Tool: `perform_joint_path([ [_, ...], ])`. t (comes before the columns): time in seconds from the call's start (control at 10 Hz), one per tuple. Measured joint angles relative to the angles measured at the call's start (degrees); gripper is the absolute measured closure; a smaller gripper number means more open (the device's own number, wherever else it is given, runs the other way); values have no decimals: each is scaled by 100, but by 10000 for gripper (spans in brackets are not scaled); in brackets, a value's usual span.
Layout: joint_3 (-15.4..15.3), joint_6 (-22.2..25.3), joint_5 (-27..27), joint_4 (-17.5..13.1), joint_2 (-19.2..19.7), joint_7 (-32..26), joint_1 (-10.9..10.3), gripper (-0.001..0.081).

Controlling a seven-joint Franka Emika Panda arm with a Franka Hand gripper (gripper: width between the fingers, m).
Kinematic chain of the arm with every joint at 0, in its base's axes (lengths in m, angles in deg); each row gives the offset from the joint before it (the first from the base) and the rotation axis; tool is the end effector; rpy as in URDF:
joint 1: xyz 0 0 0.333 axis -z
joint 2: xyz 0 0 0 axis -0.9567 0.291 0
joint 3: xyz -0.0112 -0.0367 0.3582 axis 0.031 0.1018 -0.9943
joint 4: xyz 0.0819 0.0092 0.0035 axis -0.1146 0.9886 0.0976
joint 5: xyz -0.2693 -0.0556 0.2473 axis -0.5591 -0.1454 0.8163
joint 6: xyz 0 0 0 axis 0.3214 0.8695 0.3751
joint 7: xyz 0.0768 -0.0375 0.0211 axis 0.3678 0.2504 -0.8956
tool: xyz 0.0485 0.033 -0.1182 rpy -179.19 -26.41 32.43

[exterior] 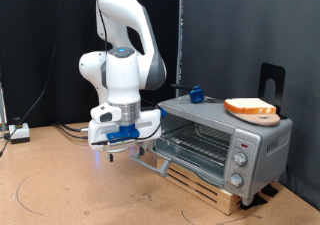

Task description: Make a piece of toast with the oven

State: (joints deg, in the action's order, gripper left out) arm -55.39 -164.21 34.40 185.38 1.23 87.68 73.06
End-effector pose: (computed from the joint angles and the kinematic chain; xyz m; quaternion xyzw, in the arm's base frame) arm 0.3989 -0.0789 0.3087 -0.9195 0.3917 -0.0190 0.0282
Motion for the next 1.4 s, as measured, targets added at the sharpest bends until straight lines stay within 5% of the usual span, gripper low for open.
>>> perform_joint_path([
  [0.4, -109, -241, 609, -318, 421, -519, -49, -3],
  [0.9, 41, -630, -370, -442, 1090, 183, -9, -3],
  [1.4, -63, -1126, -22, -843, 2183, 389, -1, -3],
])
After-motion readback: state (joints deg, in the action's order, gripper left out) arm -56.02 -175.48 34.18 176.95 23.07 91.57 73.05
